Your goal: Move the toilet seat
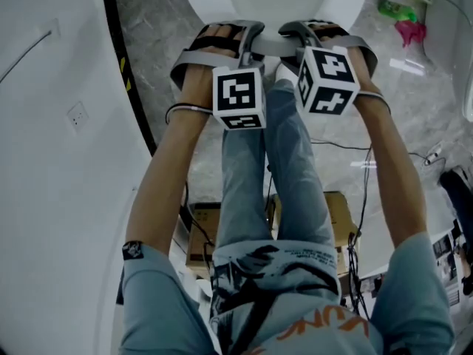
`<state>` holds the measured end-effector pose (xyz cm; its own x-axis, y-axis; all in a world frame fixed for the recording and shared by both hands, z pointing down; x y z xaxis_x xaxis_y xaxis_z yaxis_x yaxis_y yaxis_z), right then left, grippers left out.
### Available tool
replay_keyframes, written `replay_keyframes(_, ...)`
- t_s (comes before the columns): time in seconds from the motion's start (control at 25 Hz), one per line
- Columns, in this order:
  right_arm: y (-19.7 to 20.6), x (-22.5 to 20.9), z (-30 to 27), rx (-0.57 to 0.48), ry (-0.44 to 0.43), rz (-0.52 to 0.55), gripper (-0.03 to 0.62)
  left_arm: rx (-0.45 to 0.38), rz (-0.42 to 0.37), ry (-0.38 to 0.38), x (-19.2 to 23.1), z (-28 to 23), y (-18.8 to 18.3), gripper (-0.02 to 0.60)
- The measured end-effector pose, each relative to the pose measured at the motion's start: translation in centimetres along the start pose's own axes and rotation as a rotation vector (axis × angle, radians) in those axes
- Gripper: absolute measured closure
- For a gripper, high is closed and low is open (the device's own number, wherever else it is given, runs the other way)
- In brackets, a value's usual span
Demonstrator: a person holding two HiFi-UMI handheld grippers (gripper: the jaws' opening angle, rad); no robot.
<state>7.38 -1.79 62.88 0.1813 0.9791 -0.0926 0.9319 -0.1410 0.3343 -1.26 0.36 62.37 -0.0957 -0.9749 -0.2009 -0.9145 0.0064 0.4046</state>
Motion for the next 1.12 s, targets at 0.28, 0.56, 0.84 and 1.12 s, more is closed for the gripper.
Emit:
replay_keyframes(0.28, -1.1, -0.5, 6.4, -0.139, 0.029, -0.027, 0.381, -0.016, -0.01, -0.124, 1.8, 4.7, -2.5, 0.358)
replay_keyframes(0.56, -2.3, -1.1, 12.5, -0.208, 0.156, -0.023, 0.399, 0.023, -0.101, -0.241, 3.9, 10.5, -5.8, 0.431)
replay_keyframes(0.84, -4.1, -4.4, 19.6, -0.213, 0.449, -0.034, 0.474, 0.001, -0.109, -0.42, 9.4, 16.5, -8.7, 0.494)
replay_keyframes(1.12, -5.7, -8.1, 25.5, -0.155, 0.646, -0.066, 0.527, -0.053, -0.065, -0.552, 15.0, 19.9, -10.1, 0.486)
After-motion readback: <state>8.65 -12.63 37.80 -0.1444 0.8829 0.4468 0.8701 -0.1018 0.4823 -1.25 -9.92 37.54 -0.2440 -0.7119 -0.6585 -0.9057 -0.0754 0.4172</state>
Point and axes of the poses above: the fingertips, and each gripper's own axes: z backward along the fingers, x to its left, y out of its underside, the point moved 10 cm from there along z, backward along the fingers, and after that the axes turned 1 degree about -y, right-handed, at the moved point
